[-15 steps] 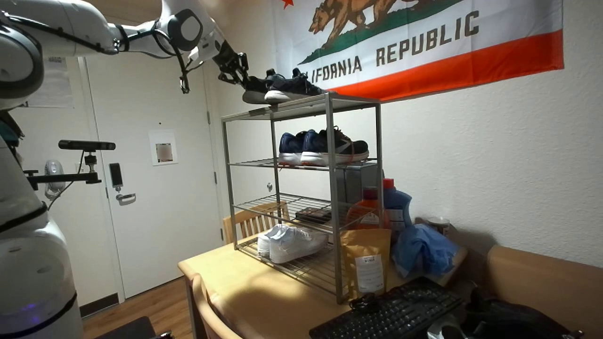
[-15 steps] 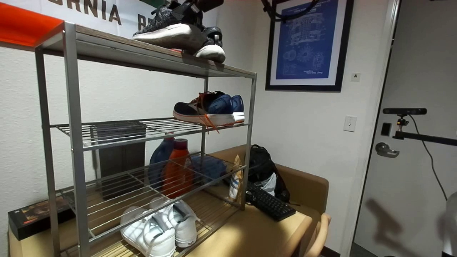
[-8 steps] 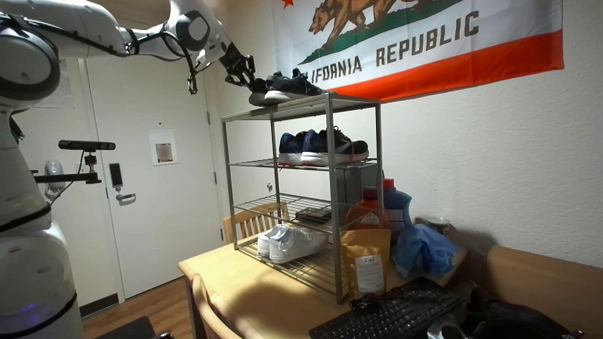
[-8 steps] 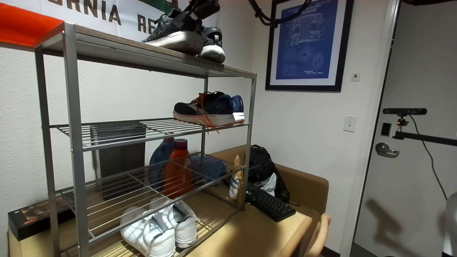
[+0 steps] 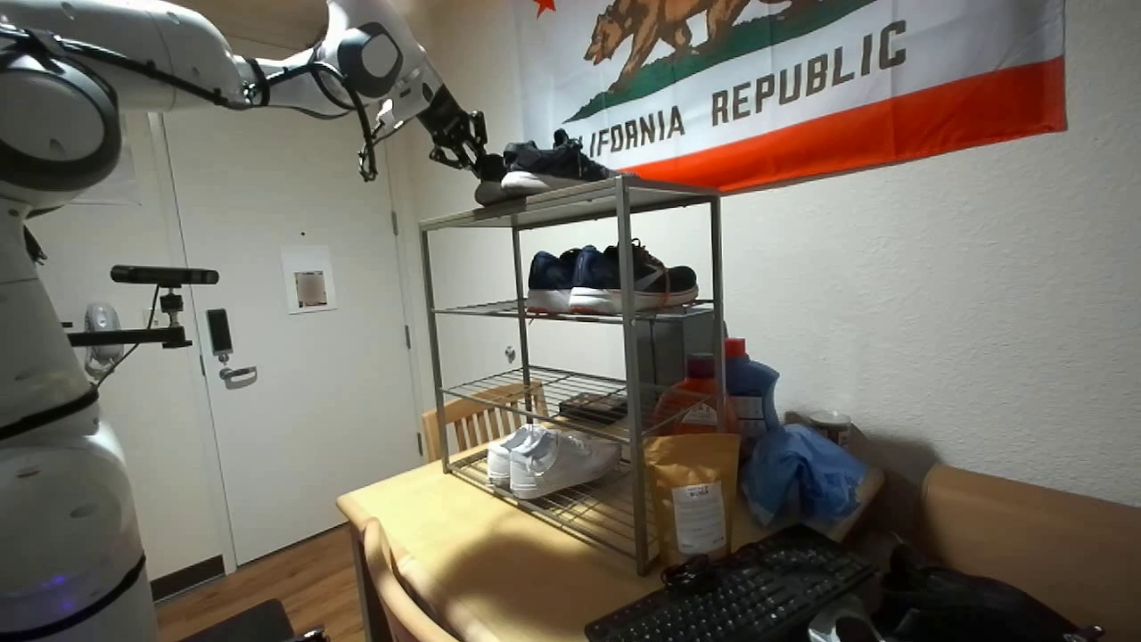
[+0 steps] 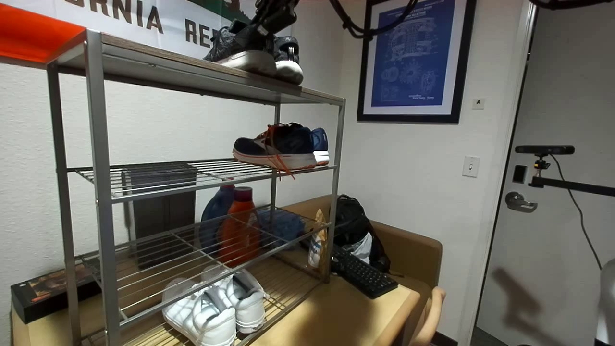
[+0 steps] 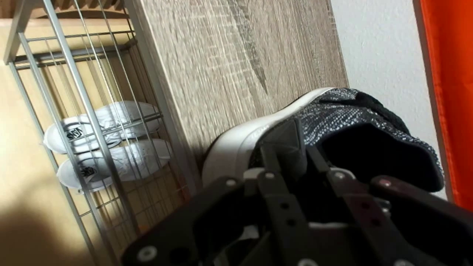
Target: Put the black shoe on the lower rack on the upper rack
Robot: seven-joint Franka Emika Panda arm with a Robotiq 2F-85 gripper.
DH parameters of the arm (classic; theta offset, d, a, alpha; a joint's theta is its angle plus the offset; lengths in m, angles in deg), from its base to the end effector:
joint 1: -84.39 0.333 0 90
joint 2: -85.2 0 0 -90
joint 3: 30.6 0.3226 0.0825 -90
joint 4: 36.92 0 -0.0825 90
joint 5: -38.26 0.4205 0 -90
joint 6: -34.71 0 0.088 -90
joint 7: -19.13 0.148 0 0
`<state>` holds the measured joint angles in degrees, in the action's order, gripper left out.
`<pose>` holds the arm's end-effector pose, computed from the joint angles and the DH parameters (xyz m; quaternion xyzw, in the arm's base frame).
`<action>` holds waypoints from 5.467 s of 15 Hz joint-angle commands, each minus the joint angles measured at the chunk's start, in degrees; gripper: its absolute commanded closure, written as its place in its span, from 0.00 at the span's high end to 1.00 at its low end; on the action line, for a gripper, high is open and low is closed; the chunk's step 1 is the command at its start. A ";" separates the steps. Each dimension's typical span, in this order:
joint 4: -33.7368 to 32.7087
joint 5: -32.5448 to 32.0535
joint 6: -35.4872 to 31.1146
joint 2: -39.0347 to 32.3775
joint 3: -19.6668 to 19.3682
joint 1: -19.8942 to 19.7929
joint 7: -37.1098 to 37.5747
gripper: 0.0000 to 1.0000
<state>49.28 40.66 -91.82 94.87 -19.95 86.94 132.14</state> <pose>0.5690 0.1501 0.8134 -0.5850 0.6930 -0.1853 0.3784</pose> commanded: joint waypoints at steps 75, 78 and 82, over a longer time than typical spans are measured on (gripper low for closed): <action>22.02 -8.61 27.37 8.85 5.40 2.62 -4.36 1.00; 23.39 -9.99 29.34 9.23 5.86 3.49 -4.92 1.00; 24.91 -11.06 32.08 9.02 6.20 4.46 -5.20 1.00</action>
<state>72.57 30.95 -61.75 102.94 -14.03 90.93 128.25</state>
